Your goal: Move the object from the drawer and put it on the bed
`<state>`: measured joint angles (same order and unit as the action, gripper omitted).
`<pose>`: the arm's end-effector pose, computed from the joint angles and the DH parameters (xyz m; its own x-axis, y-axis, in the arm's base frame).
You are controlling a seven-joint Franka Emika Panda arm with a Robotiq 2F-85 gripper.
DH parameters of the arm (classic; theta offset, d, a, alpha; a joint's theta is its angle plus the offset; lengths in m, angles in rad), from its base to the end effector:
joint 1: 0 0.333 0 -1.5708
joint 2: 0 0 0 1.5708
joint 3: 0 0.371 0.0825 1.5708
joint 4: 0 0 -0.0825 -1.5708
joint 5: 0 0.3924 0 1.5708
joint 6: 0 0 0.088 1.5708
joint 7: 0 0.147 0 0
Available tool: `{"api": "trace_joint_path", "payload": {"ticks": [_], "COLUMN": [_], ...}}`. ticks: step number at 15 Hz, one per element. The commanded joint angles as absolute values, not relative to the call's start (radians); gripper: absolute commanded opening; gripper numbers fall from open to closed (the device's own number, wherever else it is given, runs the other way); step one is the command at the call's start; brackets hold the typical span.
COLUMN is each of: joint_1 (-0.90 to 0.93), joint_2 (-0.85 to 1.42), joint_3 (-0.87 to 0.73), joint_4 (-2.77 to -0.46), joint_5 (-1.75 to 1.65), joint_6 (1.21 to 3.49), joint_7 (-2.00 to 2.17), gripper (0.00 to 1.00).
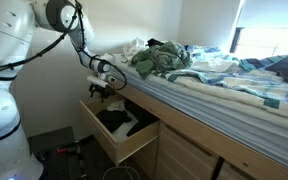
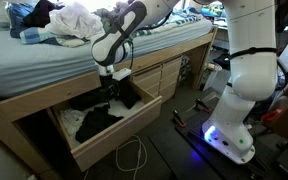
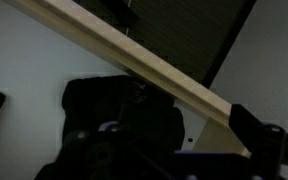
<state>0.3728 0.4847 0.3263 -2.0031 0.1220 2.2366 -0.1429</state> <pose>0.4583 0.3910 0.2132 0.7064 0.6776 -0.2045 0.6298 -0.7336 -0.2552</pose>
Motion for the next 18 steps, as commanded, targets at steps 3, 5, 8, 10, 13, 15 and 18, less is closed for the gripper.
{"api": "trace_joint_path", "payload": {"ticks": [3,5,8,10,13,15,18], "joint_1": [0.452,0.499,0.565,0.54,0.563,0.563,0.586], "joint_2": [0.624,0.653,0.687,0.683,0.702,0.704,0.743], "joint_3": [0.307,0.273,0.213,0.238,0.218,0.216,0.204], "joint_4": [-1.913,-1.897,-1.872,-1.889,-1.869,-1.866,-1.855], "joint_5": [0.096,0.073,0.023,0.031,0.023,0.022,0.012], "joint_6": [2.369,2.433,2.482,2.469,2.469,2.469,2.527], "joint_7": [0.032,0.144,0.305,0.264,0.3,0.302,0.327], "gripper": [1.0,1.0,1.0,1.0,1.0,1.0,1.0]}}
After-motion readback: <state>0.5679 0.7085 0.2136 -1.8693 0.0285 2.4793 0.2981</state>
